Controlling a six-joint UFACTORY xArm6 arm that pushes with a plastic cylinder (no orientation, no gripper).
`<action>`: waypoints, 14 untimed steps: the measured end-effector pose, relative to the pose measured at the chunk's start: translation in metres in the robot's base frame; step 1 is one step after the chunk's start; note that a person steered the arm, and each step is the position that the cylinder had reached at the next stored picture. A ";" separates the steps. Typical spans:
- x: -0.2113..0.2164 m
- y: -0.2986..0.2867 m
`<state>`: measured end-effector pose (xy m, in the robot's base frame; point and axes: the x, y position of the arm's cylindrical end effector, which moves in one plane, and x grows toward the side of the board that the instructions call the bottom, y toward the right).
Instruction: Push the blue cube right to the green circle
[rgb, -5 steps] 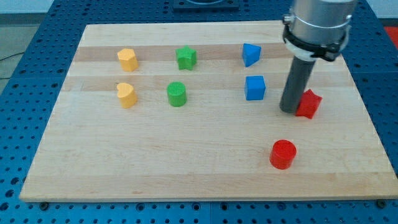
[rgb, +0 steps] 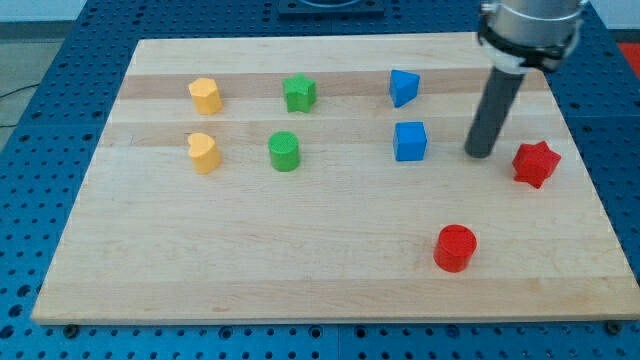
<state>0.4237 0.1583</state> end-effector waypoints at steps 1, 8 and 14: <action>-0.005 -0.051; -0.004 -0.096; -0.035 -0.124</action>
<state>0.3882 0.0346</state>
